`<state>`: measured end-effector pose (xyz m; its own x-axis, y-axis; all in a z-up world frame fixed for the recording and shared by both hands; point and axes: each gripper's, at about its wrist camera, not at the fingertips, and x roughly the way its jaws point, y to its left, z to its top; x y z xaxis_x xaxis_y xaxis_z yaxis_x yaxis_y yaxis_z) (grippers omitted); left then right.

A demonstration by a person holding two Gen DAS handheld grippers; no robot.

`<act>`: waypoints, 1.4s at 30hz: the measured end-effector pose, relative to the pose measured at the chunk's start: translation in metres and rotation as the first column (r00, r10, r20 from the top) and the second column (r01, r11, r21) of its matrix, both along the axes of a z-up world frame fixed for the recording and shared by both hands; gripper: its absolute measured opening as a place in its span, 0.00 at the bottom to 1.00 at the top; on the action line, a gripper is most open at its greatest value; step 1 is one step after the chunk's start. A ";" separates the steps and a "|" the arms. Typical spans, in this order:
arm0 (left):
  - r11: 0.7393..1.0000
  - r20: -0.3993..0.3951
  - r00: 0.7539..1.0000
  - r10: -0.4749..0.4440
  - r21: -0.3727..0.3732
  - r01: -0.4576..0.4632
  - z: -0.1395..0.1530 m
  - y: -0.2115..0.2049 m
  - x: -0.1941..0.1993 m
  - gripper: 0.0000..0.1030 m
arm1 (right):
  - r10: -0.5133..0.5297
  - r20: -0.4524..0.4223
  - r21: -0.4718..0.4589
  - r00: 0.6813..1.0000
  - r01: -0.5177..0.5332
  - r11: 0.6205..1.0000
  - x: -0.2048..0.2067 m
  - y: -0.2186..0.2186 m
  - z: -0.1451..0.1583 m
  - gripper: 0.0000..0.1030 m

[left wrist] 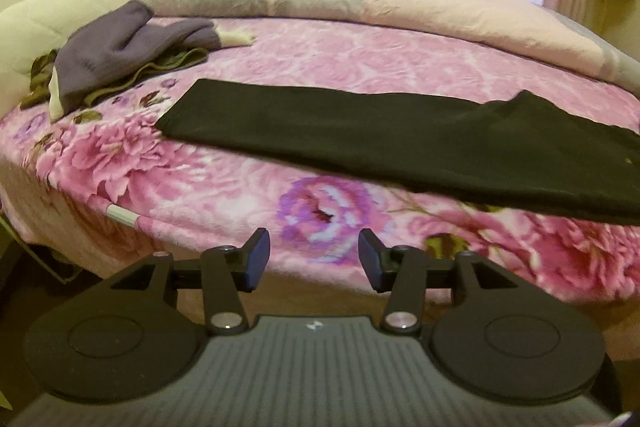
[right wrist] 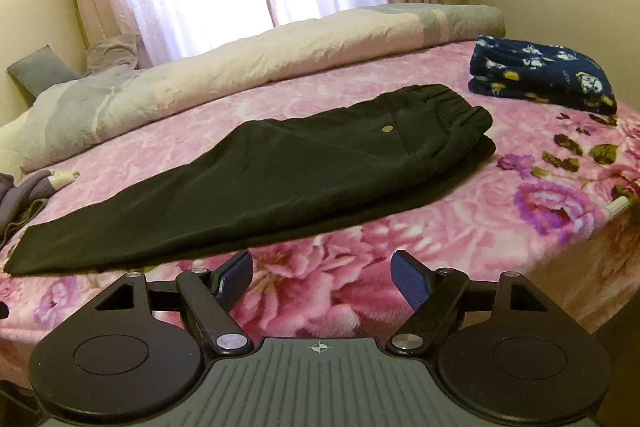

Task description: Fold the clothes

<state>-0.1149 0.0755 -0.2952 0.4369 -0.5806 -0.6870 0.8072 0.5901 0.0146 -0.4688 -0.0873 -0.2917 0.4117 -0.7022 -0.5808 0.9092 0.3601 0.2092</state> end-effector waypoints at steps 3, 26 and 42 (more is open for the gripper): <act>1.000 0.019 1.000 -0.023 -0.008 0.023 0.004 0.008 -0.011 0.46 | -0.004 0.004 -0.011 1.000 0.004 1.000 -0.003 0.011 0.005 0.77; 0.992 0.015 0.994 -0.104 -0.071 0.105 0.019 0.043 -0.030 0.51 | 0.039 -0.040 -0.082 0.998 -0.042 0.996 0.009 0.056 0.037 0.77; 0.997 -0.055 0.995 -0.082 0.002 0.082 0.005 -0.009 -0.013 0.51 | 0.055 -0.074 -0.004 0.996 -0.055 0.998 0.032 -0.005 0.031 0.77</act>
